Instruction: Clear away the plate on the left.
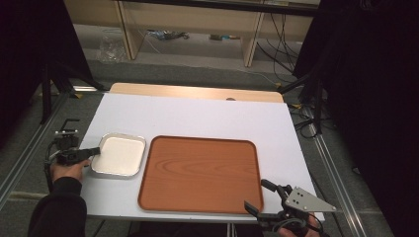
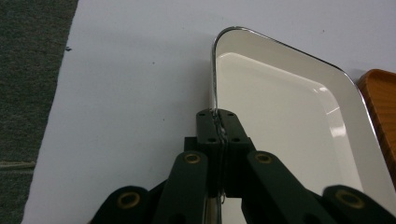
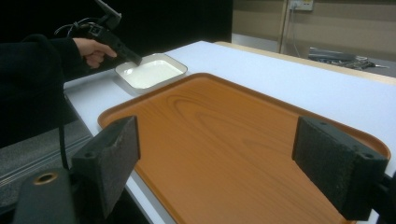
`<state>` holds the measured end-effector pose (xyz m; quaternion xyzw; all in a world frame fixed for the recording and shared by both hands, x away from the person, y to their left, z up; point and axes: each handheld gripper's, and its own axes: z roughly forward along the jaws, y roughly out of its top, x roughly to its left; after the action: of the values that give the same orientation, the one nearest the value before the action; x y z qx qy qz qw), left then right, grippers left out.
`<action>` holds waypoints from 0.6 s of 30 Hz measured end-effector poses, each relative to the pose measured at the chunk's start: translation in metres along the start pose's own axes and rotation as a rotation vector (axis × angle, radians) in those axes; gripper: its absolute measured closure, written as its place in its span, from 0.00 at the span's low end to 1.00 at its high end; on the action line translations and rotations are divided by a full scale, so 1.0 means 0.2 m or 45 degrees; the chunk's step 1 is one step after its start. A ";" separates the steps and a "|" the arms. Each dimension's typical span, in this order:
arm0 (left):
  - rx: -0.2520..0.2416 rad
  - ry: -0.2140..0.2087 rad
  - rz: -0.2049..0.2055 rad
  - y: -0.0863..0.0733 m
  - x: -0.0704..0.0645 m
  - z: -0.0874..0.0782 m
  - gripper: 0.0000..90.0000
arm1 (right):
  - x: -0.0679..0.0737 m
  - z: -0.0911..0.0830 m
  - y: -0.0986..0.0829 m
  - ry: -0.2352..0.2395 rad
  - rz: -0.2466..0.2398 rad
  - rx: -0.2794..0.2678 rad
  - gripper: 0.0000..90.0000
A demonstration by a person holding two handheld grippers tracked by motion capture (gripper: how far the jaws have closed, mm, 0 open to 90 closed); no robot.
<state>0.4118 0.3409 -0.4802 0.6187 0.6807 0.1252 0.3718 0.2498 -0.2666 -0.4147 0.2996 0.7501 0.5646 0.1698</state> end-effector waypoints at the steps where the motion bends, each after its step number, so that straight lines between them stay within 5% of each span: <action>1: -0.010 -0.004 -0.003 0.00 0.00 0.00 0.98 | 0.00 0.00 0.00 0.008 0.007 -0.002 0.18; 11: -0.098 -0.095 -0.036 0.02 0.01 -0.07 0.98 | 0.00 0.00 0.00 0.000 -0.022 -0.007 0.18; 18: -0.121 -0.130 -0.012 0.04 -0.03 -0.10 0.98 | 0.00 0.00 0.00 -0.003 -0.022 -0.002 0.18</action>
<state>0.4046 0.3423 -0.4599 0.6026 0.6571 0.1239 0.4355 0.2499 -0.2677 -0.4141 0.2935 0.7521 0.5633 0.1757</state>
